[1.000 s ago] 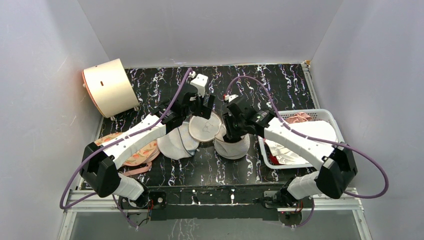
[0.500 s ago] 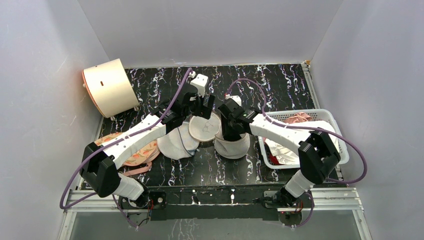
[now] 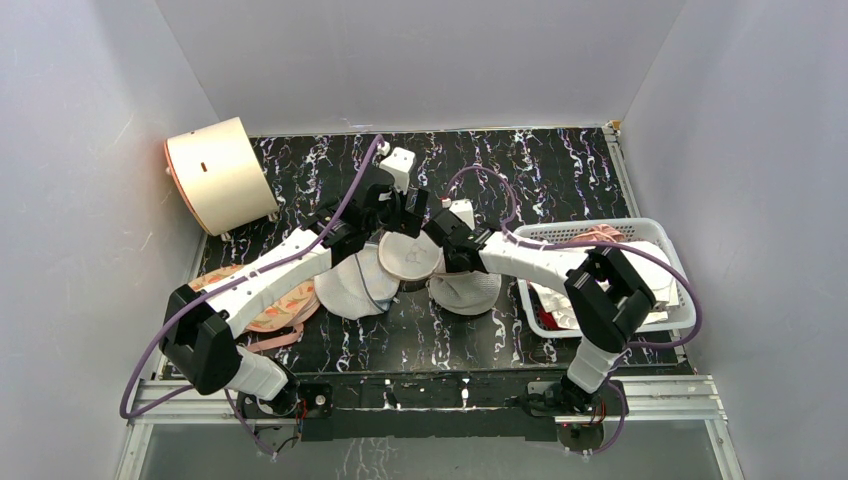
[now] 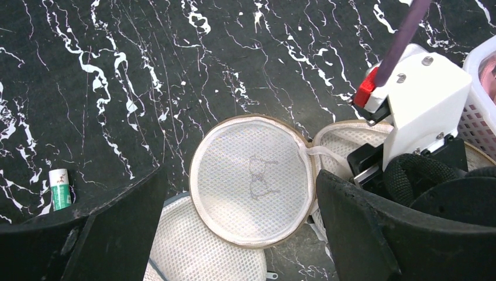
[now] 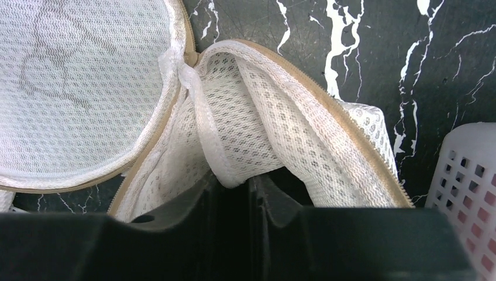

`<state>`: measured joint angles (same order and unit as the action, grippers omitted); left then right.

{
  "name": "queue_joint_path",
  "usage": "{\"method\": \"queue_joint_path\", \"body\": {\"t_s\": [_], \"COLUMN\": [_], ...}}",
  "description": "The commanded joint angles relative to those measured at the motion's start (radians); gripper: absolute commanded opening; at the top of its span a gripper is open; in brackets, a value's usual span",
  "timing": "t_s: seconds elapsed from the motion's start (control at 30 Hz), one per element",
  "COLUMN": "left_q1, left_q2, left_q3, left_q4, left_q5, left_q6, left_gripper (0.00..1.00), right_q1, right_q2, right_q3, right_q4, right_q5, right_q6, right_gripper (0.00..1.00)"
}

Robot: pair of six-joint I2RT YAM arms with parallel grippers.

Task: Unzip the laundry bag and remove the bra
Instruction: Pick up the bra from the laundry bag.

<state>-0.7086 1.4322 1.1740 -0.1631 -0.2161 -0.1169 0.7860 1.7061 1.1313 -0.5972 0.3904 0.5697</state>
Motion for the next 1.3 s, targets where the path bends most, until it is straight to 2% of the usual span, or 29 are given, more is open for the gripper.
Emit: {"method": "queue_joint_path", "body": {"t_s": [0.0, 0.17, 0.4, 0.67, 0.97, 1.1, 1.27], "left_q1": [0.006, 0.008, 0.008, 0.007, 0.008, 0.008, 0.008], "left_q2": [-0.029, -0.026, -0.024, -0.019, -0.012, -0.013, -0.013], "left_q3": [0.01, 0.011, 0.011, 0.012, 0.013, 0.014, 0.015], "left_q4": [0.005, 0.003, 0.005, 0.005, 0.0, -0.001, -0.001], "left_q5": [0.015, 0.018, 0.018, 0.023, 0.033, 0.033, 0.037], "left_q6": [-0.01, -0.011, -0.012, -0.012, -0.013, -0.013, -0.014], "left_gripper": [0.97, 0.97, 0.97, 0.97, 0.97, 0.97, 0.97], "right_q1": [0.02, 0.025, 0.025, 0.025, 0.025, 0.025, 0.025], "right_q2": [-0.043, -0.126, -0.232, -0.312, -0.254, -0.24, -0.243], "right_q3": [0.011, 0.041, 0.048, 0.046, 0.004, -0.018, -0.046], "right_q4": [0.01, -0.033, -0.081, -0.011, 0.045, 0.07, 0.101], "right_q5": [0.04, 0.01, 0.007, -0.071, -0.125, -0.138, -0.144], "right_q6": [-0.006, -0.027, -0.045, -0.071, -0.087, -0.088, -0.093], "right_gripper": [0.14, 0.0, 0.0, 0.0, 0.03, 0.0, 0.09]}}
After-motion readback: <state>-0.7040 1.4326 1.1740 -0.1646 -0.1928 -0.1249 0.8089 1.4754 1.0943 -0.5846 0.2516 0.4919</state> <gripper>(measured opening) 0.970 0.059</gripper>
